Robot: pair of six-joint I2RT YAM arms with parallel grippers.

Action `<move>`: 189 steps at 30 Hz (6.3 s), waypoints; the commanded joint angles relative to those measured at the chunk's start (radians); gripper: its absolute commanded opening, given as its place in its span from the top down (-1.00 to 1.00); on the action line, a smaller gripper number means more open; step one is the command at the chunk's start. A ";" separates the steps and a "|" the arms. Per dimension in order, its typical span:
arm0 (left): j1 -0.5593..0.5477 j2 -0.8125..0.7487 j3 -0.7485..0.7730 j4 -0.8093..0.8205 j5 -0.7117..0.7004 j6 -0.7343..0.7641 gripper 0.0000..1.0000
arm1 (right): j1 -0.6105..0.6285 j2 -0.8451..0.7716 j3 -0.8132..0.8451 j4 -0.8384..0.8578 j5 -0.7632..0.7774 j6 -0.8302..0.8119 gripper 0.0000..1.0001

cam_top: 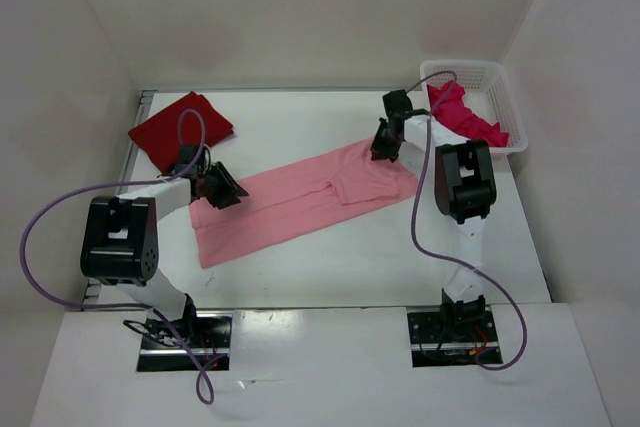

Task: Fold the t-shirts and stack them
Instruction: Rotate the tshirt 90 degrees, then grab the bottom of the folded rectangular tshirt with both arms

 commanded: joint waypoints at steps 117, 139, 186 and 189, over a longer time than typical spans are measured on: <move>-0.145 -0.074 0.156 -0.101 0.018 0.018 0.38 | 0.278 -0.645 -0.798 0.230 -0.366 0.176 0.34; -0.178 -0.592 -0.413 -0.456 0.017 -0.262 -0.28 | 0.450 -0.691 -0.964 0.269 -0.335 0.391 0.05; -0.271 -0.518 -0.049 -0.632 0.147 -0.081 1.00 | 0.383 -0.924 -0.867 -0.093 -0.370 0.256 1.00; -0.216 -0.437 0.022 -0.566 0.126 -0.067 1.00 | 0.303 -0.825 -0.723 -0.139 -0.347 0.121 1.00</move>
